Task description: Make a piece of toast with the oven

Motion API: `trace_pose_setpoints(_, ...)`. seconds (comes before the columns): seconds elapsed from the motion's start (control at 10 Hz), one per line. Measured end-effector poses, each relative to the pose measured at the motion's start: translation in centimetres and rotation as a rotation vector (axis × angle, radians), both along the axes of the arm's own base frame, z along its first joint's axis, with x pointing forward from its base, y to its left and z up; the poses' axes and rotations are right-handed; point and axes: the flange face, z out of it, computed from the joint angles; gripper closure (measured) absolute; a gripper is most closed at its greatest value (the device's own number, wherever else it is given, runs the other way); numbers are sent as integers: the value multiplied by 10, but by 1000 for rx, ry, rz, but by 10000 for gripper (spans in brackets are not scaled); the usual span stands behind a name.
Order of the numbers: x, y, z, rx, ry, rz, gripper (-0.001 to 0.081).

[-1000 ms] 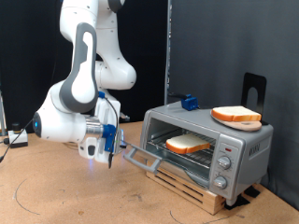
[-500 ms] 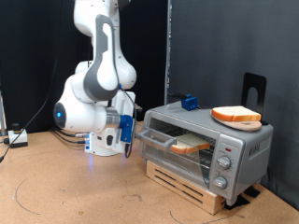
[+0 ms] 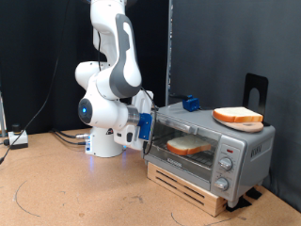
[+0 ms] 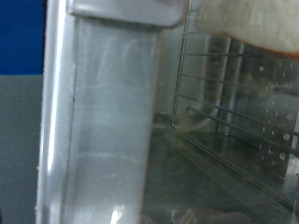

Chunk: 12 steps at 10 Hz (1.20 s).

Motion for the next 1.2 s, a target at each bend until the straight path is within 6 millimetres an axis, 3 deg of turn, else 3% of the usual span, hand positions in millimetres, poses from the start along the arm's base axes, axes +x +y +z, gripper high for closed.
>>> trace_pose_setpoints(0.2, 3, -13, 1, -14, -13, -41, -1)
trace_pose_setpoints(0.9, 21, -117, -7, -225, 32, -214, -1)
trace_pose_setpoints(1.0, 23, -125, -10, -221, 37, -229, -1)
trace_pose_setpoints(1.2, 24, -120, -8, -178, 49, -219, -1)
